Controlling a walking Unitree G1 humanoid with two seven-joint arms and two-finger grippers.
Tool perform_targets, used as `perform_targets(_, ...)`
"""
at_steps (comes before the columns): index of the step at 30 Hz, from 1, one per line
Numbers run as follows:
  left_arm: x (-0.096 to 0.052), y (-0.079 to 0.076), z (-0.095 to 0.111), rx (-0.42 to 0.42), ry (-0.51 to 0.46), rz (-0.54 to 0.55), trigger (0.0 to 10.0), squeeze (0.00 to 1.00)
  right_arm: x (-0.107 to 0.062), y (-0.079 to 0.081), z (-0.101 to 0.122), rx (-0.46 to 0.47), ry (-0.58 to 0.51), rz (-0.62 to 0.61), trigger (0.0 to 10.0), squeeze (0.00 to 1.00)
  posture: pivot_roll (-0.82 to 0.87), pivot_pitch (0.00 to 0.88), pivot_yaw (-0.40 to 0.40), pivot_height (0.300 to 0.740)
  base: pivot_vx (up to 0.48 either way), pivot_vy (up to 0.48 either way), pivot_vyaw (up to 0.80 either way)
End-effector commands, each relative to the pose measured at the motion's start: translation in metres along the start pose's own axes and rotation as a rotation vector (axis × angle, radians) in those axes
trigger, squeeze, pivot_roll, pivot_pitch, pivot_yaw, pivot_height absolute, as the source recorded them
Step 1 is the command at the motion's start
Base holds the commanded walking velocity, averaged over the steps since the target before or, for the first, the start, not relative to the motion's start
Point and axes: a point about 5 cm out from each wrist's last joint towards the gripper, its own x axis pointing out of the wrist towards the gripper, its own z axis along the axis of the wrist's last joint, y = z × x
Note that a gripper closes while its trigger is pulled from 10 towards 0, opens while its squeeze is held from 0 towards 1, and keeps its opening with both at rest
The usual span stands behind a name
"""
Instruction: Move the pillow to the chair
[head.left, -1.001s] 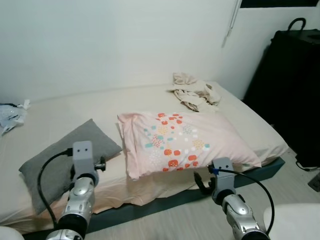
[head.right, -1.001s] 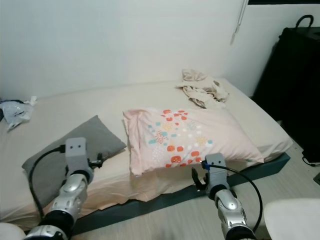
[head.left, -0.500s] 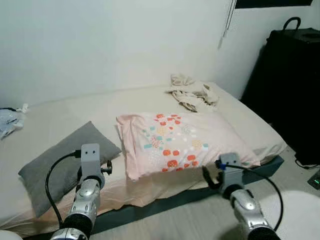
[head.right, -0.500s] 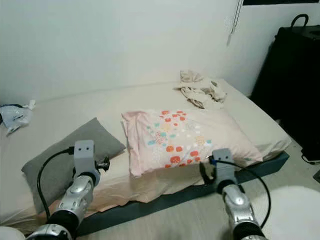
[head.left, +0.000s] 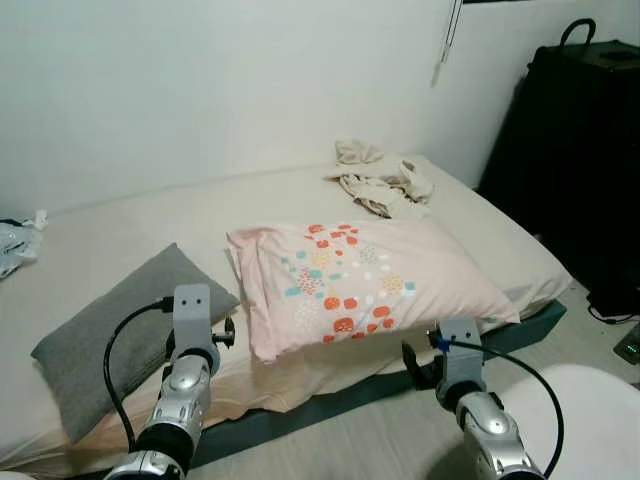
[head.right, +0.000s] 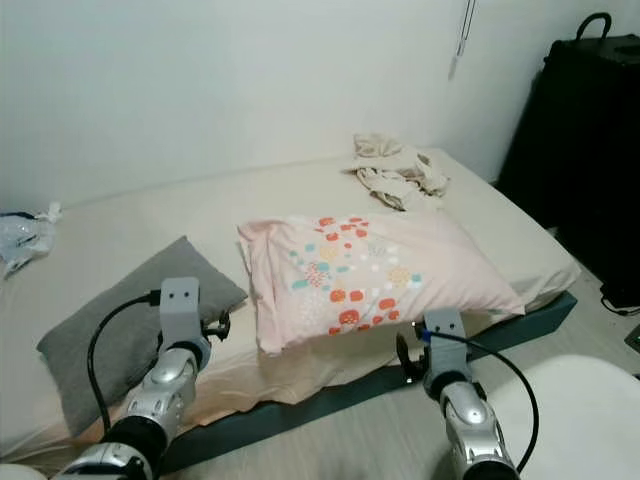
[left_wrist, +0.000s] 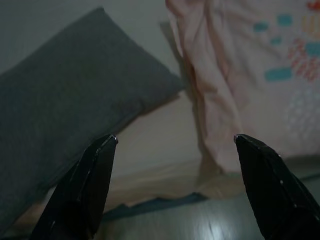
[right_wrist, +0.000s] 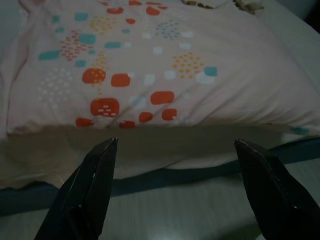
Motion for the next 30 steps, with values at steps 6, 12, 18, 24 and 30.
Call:
perform_targets(6, -0.001, 0.010, -0.008, -0.007, 0.039, 0.037, 10.0, 0.00, 0.008, 0.003, 0.011, -0.013, -0.017, 0.007, 10.0, 0.00, -0.15, 0.056, 0.043, 0.740, 0.000, 0.000, 0.00)
perform_targets(12, 0.002, 0.008, 0.002, 0.045, -0.003, 0.010, 10.0, 0.00, 0.012, -0.016, 0.022, 0.040, -0.039, -0.077, 10.0, 0.00, -0.12, 0.001, 0.014, 0.740, 0.000, 0.000, 0.00)
perform_targets(18, 0.000, 0.025, -0.023, 0.124, 0.194, 0.085, 10.0, 0.00, 0.020, -0.016, 0.025, 0.058, 0.005, -0.095, 10.0, 0.00, -0.11, 0.000, 0.013, 0.740, 0.000, 0.000, 0.00)
perform_targets(24, -0.005, 0.022, -0.029, 0.159, 0.176, 0.056, 10.0, 0.00, 0.022, -0.009, 0.023, 0.022, 0.029, -0.059, 10.0, 0.00, -0.07, 0.019, -0.024, 0.740, 0.000, 0.000, 0.00)
perform_targets(30, -0.015, 0.039, -0.044, 0.128, 0.210, 0.129, 10.0, 0.00, 0.023, -0.008, 0.026, -0.005, 0.016, -0.031, 10.0, 0.00, -0.07, 0.034, -0.038, 0.740, 0.000, 0.000, 0.00)
